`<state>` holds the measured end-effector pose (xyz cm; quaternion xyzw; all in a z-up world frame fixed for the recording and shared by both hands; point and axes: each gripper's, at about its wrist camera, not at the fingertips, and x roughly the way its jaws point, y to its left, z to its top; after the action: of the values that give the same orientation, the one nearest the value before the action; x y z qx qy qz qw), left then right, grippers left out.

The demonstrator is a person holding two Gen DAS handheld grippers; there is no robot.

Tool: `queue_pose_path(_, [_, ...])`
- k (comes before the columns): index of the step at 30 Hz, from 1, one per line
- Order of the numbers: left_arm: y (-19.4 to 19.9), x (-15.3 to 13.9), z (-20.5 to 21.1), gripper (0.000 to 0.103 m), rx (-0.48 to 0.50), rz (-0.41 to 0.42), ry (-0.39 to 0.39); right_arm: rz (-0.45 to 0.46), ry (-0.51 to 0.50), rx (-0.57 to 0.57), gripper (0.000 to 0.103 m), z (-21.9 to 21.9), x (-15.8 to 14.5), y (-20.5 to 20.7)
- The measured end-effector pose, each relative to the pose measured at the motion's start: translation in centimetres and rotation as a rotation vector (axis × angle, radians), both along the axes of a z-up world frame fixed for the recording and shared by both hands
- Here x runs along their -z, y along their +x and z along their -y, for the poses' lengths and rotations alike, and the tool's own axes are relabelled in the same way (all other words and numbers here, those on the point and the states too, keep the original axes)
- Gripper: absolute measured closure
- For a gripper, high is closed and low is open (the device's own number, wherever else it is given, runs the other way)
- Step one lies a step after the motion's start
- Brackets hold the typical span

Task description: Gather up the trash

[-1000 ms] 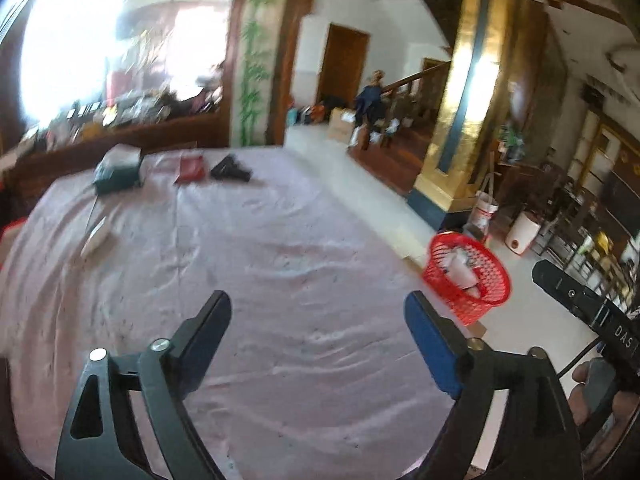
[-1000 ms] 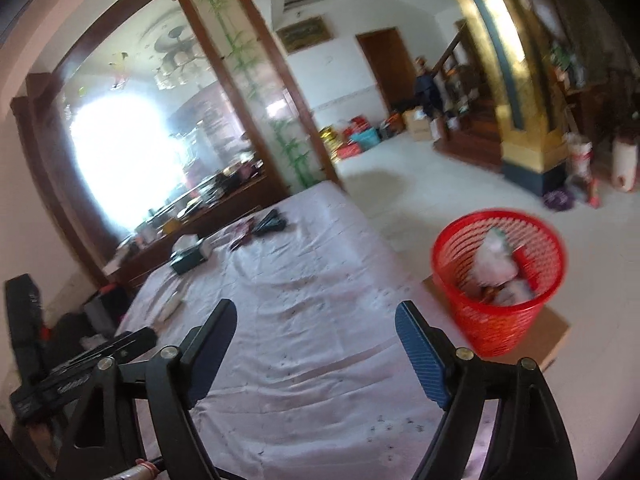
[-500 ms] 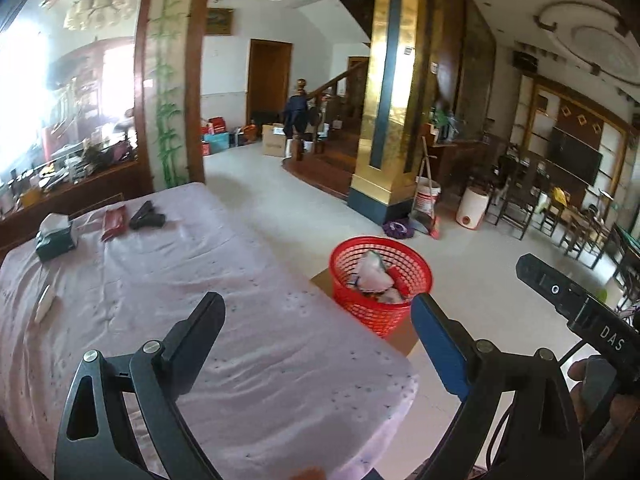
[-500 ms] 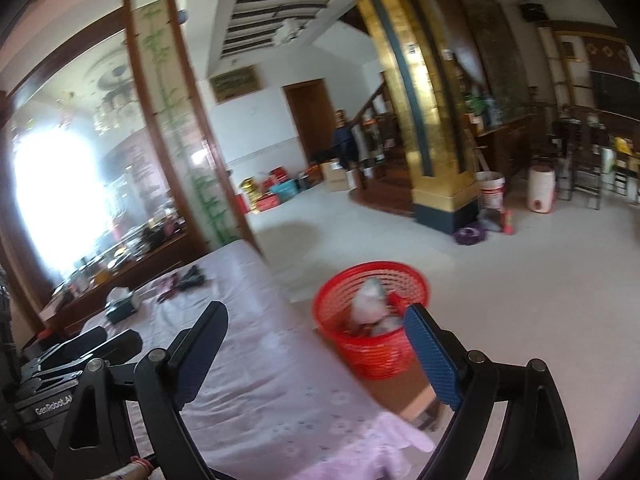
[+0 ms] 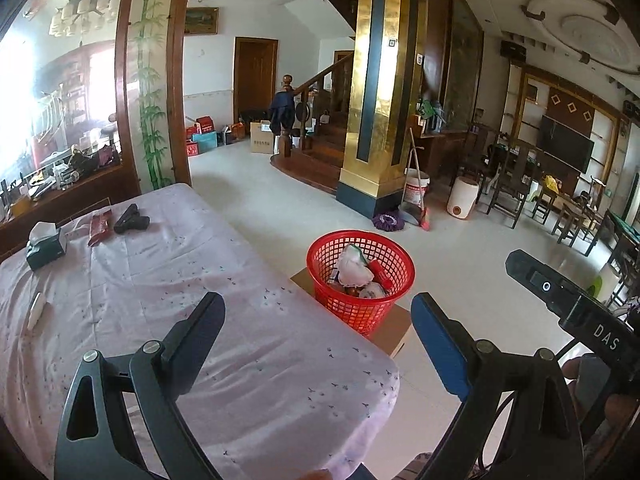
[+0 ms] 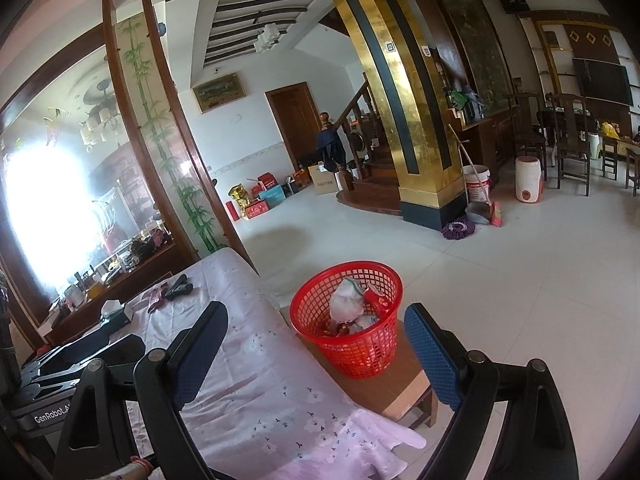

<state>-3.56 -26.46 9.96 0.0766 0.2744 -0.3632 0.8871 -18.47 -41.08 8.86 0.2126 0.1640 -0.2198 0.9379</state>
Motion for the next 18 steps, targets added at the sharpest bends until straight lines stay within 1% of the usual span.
queue_pose_path(18, [-0.01,0.09,0.22,0.010,0.004,-0.006,0.002,-0.007,-0.004,-0.001,0.010,0.43,0.24,-0.22])
